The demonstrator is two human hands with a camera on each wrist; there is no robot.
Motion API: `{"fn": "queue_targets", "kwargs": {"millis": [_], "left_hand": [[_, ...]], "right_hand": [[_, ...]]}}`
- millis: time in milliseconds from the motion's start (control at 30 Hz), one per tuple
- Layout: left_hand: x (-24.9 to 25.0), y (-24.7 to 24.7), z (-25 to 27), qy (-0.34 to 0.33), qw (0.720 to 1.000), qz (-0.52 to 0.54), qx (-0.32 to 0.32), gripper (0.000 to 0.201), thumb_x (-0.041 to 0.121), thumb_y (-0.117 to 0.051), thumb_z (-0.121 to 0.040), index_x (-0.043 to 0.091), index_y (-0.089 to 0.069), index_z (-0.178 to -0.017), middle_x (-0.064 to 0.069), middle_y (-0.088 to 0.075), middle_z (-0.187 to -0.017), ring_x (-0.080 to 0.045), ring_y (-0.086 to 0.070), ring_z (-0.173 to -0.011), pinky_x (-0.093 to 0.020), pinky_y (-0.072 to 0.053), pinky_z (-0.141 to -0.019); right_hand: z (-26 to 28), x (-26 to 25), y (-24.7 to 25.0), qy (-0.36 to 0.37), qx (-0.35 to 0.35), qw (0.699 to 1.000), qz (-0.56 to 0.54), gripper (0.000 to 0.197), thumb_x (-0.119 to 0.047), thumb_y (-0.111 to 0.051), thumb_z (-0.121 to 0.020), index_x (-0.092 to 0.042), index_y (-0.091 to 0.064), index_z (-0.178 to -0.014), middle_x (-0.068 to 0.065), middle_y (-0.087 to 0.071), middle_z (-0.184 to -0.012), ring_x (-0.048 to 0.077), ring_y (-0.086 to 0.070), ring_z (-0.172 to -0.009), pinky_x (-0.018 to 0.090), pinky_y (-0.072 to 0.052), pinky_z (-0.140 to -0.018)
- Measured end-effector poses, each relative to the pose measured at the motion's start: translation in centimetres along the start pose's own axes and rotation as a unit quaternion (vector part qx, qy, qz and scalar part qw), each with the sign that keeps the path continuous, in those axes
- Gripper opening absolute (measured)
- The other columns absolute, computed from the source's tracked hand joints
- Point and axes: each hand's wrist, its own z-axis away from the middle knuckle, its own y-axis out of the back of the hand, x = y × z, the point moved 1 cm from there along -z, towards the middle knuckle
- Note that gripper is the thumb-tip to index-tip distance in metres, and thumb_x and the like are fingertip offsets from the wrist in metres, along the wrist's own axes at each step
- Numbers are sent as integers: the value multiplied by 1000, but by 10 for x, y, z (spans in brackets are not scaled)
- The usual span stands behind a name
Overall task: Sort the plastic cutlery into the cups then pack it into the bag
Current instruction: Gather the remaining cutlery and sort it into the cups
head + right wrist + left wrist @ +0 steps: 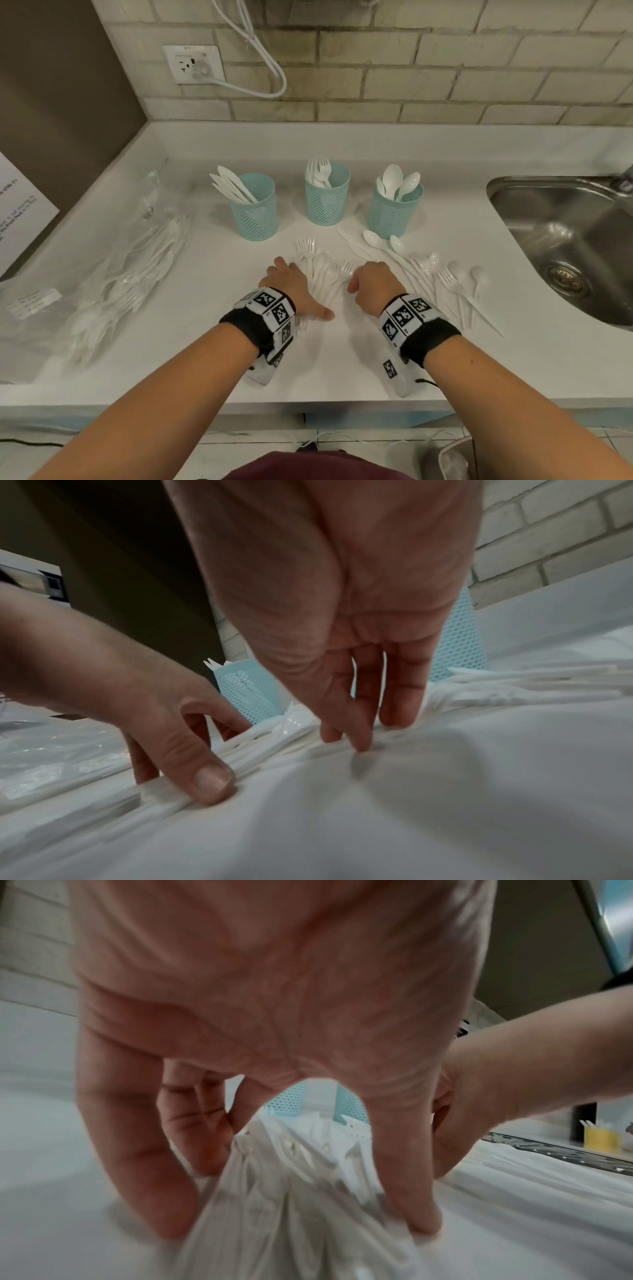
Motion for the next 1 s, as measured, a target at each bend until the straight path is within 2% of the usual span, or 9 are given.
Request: {"fn": "queue_targets", "kwargs": {"millis": [167,267,367,433,567,700,767,867,1000], "left_hand": [[-10,4,0,-38,999,18,-18,101,59,-81,-56,17,-35,-136,-9,-33,-129,-29,-40,-123,-41,-42,-98],[-17,7,0,-49,998,12,-26,93,52,-83,-59,17,-37,-133,-9,-33,-127,-28,-41,-121,-41,-43,-98],[-25,9,0,-48,998,1,-32,96,55,-83,-58,15,-38,-132,-9,-33,-128,-28,-40,-122,-41,-42,-99],[-27,10,0,-42,998,-6,-41,104,62,-81,-55,15,-34,-134,-9,-31,-131,-27,-37,-126,-41,-40,-100],[-22,7,0,-31,999,-2,-36,118,73,-77,-49,15,-30,-140,-9,-29,-136,-27,-32,-130,-41,-37,-102],[-13,3,-2,-22,1000,-13,-14,127,77,-75,-46,13,-25,-143,-11,-27,-139,-28,-29,-132,-42,-37,-103],[-9,2,-3,-21,1000,-21,-3,124,76,-74,-46,12,-27,-141,-10,-28,-136,-27,-31,-130,-41,-39,-100],[-6,2,-4,-18,999,-33,14,118,75,-75,-48,10,-31,-137,-10,-31,-132,-26,-33,-127,-38,-40,-96],[-2,3,-9,-11,999,-49,19,119,76,-73,-50,8,-31,-137,-11,-30,-134,-26,-32,-127,-37,-41,-93]], "right_hand": [[2,-10,-9,69,3,995,-67,28,3,-54,-82,-13,-73,-95,7,-66,-111,25,-61,-104,32,-48,-95],[5,-19,-16,124,-30,986,-109,27,6,-56,-80,-11,-74,-89,8,-69,-104,24,-64,-97,33,-50,-93],[8,-15,-14,157,36,982,-100,29,5,-55,-77,-17,-70,-86,5,-64,-100,22,-55,-98,35,-49,-88],[10,-3,-7,129,81,987,-59,28,0,-56,-75,-19,-64,-93,3,-56,-104,22,-46,-103,35,-46,-86],[5,19,-1,47,17,999,-12,38,-5,-55,-77,-21,-58,-111,2,-49,-115,22,-41,-112,34,-44,-93],[-1,13,-6,63,39,997,-31,28,-4,-57,-78,-23,-68,-96,2,-62,-108,21,-53,-108,35,-47,-93],[-2,4,-6,80,64,994,-43,28,-2,-58,-77,-22,-66,-96,3,-61,-105,21,-53,-105,36,-48,-89],[-7,-11,-5,87,98,988,-85,39,1,-58,-74,-17,-54,-109,6,-51,-114,24,-50,-104,37,-48,-86],[-20,-22,-3,54,60,991,-103,67,1,-59,-76,-17,-38,-137,11,-36,-133,28,-43,-121,37,-43,-100]]}}
